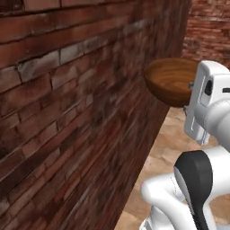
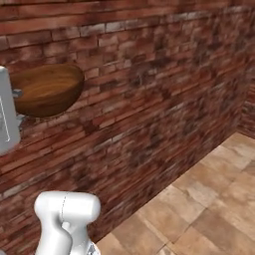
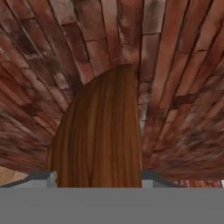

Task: Pick up the bowls from the cabinet and place each bowl in front of a stool on the dining counter.

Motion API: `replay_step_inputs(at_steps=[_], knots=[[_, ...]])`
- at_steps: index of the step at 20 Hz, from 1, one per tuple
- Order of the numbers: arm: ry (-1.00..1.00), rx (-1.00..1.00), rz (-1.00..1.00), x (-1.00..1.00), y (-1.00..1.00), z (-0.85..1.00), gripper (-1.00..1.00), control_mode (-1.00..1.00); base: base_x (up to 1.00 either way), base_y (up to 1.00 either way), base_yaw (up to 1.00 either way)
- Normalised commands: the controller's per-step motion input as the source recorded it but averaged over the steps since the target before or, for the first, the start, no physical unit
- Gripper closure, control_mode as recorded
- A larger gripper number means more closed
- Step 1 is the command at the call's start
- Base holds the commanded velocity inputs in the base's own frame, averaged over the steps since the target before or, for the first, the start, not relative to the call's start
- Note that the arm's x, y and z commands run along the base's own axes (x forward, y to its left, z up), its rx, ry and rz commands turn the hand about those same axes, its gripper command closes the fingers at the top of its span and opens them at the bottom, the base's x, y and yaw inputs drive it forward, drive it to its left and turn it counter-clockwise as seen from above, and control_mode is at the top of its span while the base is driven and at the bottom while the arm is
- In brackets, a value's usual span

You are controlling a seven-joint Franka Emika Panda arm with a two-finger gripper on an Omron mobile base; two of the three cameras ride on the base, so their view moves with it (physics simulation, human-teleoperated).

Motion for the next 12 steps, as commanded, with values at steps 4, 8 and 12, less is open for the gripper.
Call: replay_step_inputs(at_steps=[4, 8, 12], knots=[[0.0, 0.0, 0.0, 0.0, 0.0, 0.0, 1.0, 1.0, 1.0, 0.0, -0.37], [0.0, 0.0, 0.0, 0.0, 0.0, 0.0, 1.0, 1.0, 1.0, 0.11, -0.58], [0.0, 0.0, 0.0, 0.0, 0.0, 0.0, 1.0, 1.0, 0.92, 0.19, -0.69]])
